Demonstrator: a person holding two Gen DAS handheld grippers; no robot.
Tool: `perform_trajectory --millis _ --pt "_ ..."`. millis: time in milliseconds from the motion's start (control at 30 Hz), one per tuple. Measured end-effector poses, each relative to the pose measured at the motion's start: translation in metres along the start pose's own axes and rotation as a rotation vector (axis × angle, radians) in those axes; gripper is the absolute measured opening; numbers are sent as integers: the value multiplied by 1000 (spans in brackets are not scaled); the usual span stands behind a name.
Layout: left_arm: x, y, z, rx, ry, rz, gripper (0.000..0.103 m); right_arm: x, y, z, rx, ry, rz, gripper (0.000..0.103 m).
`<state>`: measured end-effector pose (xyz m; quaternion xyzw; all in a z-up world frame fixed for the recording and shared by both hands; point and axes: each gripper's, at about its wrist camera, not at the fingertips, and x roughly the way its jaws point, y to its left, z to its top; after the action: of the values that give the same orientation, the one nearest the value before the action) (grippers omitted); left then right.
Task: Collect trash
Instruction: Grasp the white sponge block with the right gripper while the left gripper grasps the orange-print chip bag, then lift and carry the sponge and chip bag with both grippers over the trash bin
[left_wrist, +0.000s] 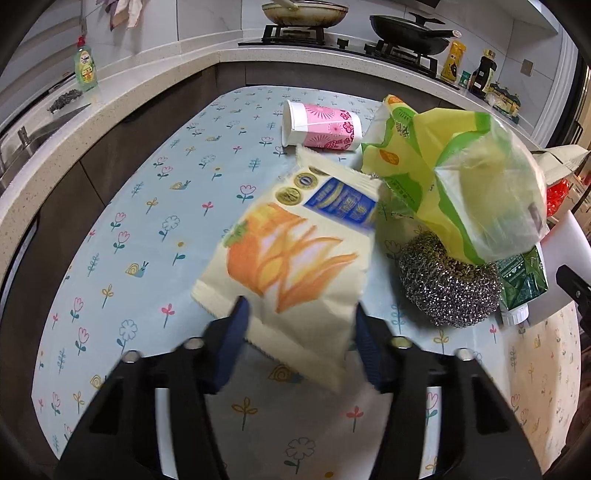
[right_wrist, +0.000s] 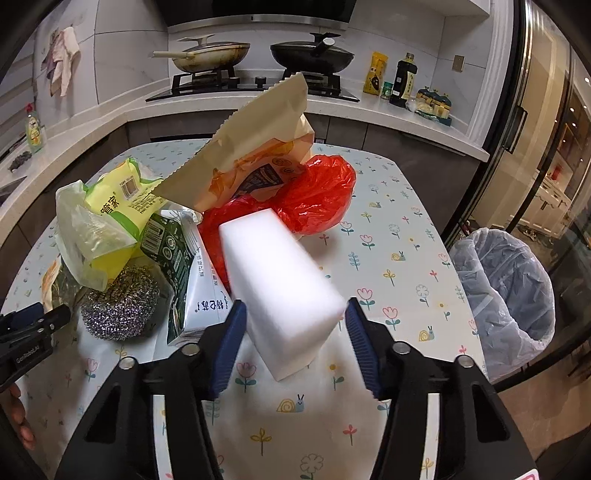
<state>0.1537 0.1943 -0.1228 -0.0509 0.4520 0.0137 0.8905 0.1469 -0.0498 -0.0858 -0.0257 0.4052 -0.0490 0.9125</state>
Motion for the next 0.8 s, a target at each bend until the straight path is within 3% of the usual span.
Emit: perform_trajectory --millis 33,100,233,300,800 --pt "-2 0 0 0 1 -4 36 -1 -1 -1 7 -2 7 40" --pt "-7 1 -2 -5 -1 -16 13 -6 -3 -2 17 -14 24 39" --pt "-20 -1 -3 -15 -9 -33 10 -22 -8 -4 24 -47 31 39" --pt "-30 -6 -5 -7 -23 -37 4 -31 -14 -5 36 -62 32 39" --pt "-119 -45 -13 29 -144 -78 3 -93 -80 -22 151 -156 0 39"
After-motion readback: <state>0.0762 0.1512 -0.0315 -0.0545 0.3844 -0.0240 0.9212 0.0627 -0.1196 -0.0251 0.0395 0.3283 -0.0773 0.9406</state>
